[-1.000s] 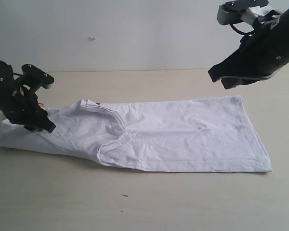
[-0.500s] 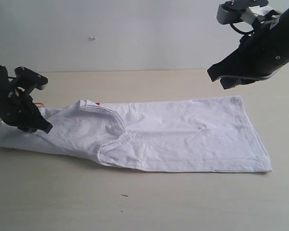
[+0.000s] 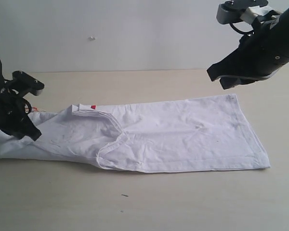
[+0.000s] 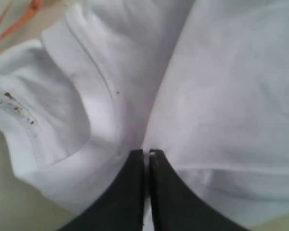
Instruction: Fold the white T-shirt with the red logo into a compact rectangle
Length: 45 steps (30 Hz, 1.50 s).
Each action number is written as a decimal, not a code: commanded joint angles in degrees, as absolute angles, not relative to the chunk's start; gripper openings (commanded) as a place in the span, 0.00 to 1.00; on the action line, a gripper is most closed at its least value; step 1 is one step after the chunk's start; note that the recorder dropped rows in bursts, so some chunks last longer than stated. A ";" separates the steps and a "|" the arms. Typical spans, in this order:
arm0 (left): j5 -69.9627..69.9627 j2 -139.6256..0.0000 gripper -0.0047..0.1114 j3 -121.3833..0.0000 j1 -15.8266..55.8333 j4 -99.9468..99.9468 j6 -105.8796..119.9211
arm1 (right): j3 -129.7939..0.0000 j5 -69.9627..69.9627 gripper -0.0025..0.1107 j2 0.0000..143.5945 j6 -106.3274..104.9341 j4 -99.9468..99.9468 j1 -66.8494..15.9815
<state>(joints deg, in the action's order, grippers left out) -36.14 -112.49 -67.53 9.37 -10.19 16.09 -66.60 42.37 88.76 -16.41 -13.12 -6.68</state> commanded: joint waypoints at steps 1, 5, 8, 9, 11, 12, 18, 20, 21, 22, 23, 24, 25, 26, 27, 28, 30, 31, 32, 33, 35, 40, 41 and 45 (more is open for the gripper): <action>-38.29 -108.82 0.04 -67.45 9.31 -8.14 18.02 | -66.65 42.28 0.02 88.18 -16.76 -13.31 -6.62; -47.32 -108.55 0.04 -67.45 9.31 -6.10 24.13 | -66.65 42.28 0.02 88.18 -16.76 -13.31 -6.62; -50.40 -108.44 0.04 -67.20 9.31 -5.14 24.85 | -66.65 42.76 0.02 88.18 -16.76 -13.23 -6.62; -51.27 -108.32 0.04 -67.20 9.31 -5.14 24.85 | -66.65 43.05 0.02 88.18 -16.76 -13.23 -6.62; -52.57 -108.06 0.04 -67.20 9.31 -5.14 24.85 | -66.65 43.17 0.02 88.18 -16.76 -13.23 -6.62; -53.17 -107.67 0.04 -67.20 9.31 -5.14 24.85 | -66.65 43.29 0.02 88.18 -16.76 -13.23 -6.62; -51.50 -106.12 0.04 -67.20 9.31 -5.50 22.60 | -66.65 43.40 0.02 88.18 -16.76 -13.47 -6.62; -48.36 -105.78 0.04 -67.20 9.31 -5.90 19.61 | -66.65 43.40 0.02 88.18 -16.76 -13.71 -6.62; -46.82 -105.61 0.07 -67.20 9.31 -6.19 18.54 | -66.65 43.53 0.02 88.18 -16.87 -14.05 -6.62; -45.65 -105.35 0.09 -67.20 9.31 -6.19 18.08 | -66.65 43.53 0.02 88.18 -16.87 -14.13 -6.62; -44.83 -105.36 0.14 -67.20 9.31 -6.19 17.80 | -66.65 43.53 0.02 88.18 -16.87 -14.13 -6.62; -44.50 -105.34 0.21 -67.20 9.31 -6.19 17.80 | -66.65 43.53 0.02 88.18 -16.87 -14.13 -6.62; -44.50 -105.34 0.28 -67.20 9.31 -6.19 17.80 | -66.65 43.53 0.02 88.18 -16.87 -14.13 -6.62; -44.50 -105.34 0.36 -67.20 9.31 -6.30 17.80 | -66.65 43.53 0.02 88.18 -16.87 -14.13 -6.62; -44.50 -105.34 0.43 -67.20 9.31 -6.30 17.80 | -66.65 43.53 0.02 88.18 -16.87 -14.13 -6.62; -44.39 -105.34 0.50 -67.20 9.31 -6.30 17.80 | -66.65 43.53 0.02 88.18 -16.87 -14.13 -6.62; -43.49 -105.11 0.56 -67.20 9.31 -6.30 17.80 | -66.65 43.53 0.02 88.18 -16.87 -14.13 -6.62; -42.41 -104.83 0.57 -67.20 9.31 -5.67 18.25 | -66.65 43.53 0.02 88.18 -16.87 -14.13 -6.62; -40.37 -103.93 0.55 -67.20 9.91 -1.37 23.25 | -66.65 43.53 0.02 88.18 -16.87 -14.13 -6.62; -39.82 -103.44 0.53 -67.20 10.52 3.10 28.17 | -66.65 43.53 0.02 88.18 -16.87 -14.26 -6.62; -40.07 -103.04 0.41 -67.20 11.65 15.37 39.58 | -66.65 43.41 0.02 88.18 -17.58 -14.76 -6.62; -39.64 -105.60 0.05 -67.20 16.29 29.13 57.40 | -66.65 43.41 0.02 88.18 -17.97 -15.01 -6.62; -38.60 -107.55 0.06 -67.20 17.16 28.07 57.40 | -66.65 43.41 0.02 88.18 -17.97 -15.01 -6.62; -29.83 -112.14 0.10 -67.20 17.27 21.48 47.92 | -66.65 43.41 0.02 88.18 -17.97 -15.01 -6.62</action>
<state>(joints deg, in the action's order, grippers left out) -34.88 -110.98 -67.28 17.12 24.50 52.25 -66.60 43.65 88.76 -17.35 -14.77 -6.68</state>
